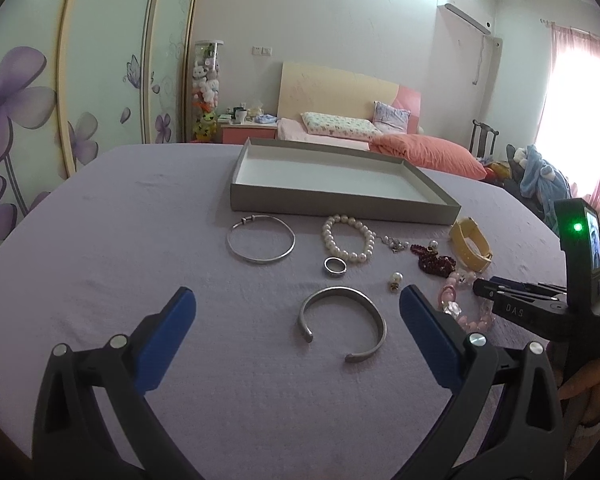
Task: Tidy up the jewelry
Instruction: 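Grasp the silver open cuff with the left tool while the right tool grasps the pink beaded bracelet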
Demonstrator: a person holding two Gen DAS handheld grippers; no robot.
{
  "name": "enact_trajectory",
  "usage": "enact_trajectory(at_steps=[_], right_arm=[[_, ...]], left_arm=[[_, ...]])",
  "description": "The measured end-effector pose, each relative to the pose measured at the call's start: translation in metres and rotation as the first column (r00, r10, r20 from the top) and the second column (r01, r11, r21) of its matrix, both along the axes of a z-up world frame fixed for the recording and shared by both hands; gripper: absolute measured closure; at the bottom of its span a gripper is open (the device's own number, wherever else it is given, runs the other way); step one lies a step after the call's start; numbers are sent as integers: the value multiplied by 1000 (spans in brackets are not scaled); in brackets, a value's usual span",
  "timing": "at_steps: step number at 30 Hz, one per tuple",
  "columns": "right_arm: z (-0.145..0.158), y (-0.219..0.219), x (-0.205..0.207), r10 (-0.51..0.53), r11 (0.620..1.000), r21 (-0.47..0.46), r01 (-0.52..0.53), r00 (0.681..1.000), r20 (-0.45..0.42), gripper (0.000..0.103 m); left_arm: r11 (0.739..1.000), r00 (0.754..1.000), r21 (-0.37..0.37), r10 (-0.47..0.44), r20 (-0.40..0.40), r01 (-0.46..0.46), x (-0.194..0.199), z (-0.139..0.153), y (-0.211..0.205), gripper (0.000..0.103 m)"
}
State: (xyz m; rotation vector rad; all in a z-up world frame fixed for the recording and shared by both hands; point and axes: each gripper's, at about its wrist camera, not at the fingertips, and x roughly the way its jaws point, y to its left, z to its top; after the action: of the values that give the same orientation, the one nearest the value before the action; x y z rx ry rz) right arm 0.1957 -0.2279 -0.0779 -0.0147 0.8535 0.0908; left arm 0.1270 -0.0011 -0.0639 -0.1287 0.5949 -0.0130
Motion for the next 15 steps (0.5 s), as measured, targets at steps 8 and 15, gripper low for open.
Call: enact_trajectory(at_steps=[8, 15], right_arm=[[2, -17, 17, -59, 998, 26, 60, 998, -17, 89], [0, -23, 16, -82, 997, 16, 82, 997, -7, 89]], left_arm=[[1000, 999, 16, -17, -43, 18, 11, -7, -7, 4], [995, 990, 74, -58, -129, 68, 28, -13, -20, 4]])
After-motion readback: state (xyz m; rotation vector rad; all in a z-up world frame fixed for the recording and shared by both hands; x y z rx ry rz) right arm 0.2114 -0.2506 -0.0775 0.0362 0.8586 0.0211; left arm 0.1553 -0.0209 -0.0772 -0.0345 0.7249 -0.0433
